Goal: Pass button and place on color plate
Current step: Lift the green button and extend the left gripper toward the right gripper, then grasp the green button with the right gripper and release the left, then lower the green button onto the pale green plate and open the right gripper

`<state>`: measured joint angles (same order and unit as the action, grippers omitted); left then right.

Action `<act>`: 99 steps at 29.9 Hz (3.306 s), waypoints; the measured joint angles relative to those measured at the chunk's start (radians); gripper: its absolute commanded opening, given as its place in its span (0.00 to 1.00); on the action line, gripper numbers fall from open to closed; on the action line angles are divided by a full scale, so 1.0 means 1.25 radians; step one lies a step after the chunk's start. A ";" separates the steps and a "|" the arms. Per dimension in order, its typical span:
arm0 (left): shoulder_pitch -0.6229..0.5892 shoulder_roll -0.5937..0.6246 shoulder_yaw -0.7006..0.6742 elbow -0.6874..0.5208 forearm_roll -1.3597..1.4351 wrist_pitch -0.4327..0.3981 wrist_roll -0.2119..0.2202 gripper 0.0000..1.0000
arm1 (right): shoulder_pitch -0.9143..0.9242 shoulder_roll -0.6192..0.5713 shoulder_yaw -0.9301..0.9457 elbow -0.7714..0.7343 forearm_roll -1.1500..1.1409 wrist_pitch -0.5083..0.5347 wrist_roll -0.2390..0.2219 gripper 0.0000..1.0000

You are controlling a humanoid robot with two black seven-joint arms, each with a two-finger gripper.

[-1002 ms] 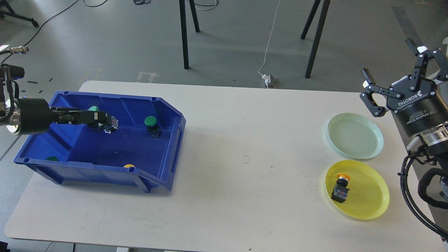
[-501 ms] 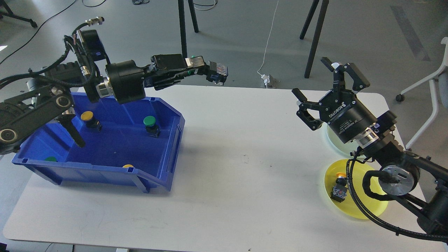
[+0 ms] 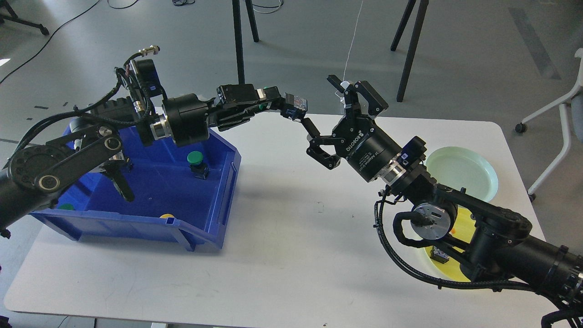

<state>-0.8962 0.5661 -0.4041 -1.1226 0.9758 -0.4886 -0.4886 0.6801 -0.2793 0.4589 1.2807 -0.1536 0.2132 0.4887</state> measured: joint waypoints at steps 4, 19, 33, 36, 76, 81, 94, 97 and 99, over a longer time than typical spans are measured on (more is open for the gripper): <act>0.001 0.000 0.000 0.000 0.000 0.000 0.000 0.04 | 0.000 0.014 0.000 -0.012 0.000 -0.001 0.000 0.97; 0.001 -0.001 -0.003 0.008 0.000 0.000 0.000 0.04 | -0.023 -0.024 0.004 0.004 0.006 0.006 0.000 0.97; 0.001 -0.001 -0.003 0.011 -0.001 0.000 0.000 0.04 | 0.020 0.072 -0.003 -0.060 0.000 0.000 0.000 0.51; 0.001 -0.001 -0.003 0.011 -0.001 0.000 0.000 0.04 | 0.022 0.073 -0.019 -0.060 -0.003 0.002 0.000 0.30; 0.001 -0.019 -0.007 0.031 -0.091 0.000 0.000 0.94 | -0.459 -0.339 0.303 0.094 0.076 -0.293 -0.003 0.01; 0.001 -0.018 -0.007 0.032 -0.091 0.000 0.000 0.94 | -0.455 -0.326 0.312 0.014 0.113 -0.440 -0.066 0.01; 0.001 -0.019 -0.007 0.031 -0.093 0.000 0.000 0.94 | -0.311 -0.177 0.296 -0.157 0.114 -0.531 -0.195 0.46; 0.001 -0.018 -0.007 0.031 -0.093 0.000 0.000 0.94 | -0.304 -0.175 0.297 -0.156 0.114 -0.530 -0.195 0.53; 0.002 -0.019 -0.007 0.031 -0.093 0.000 0.000 0.94 | -0.302 -0.175 0.298 -0.154 0.114 -0.529 -0.195 0.56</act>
<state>-0.8943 0.5430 -0.4126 -1.0835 0.8590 -0.4887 -0.4886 0.3021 -0.4977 0.8317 1.0885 -0.0108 -0.4476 0.2444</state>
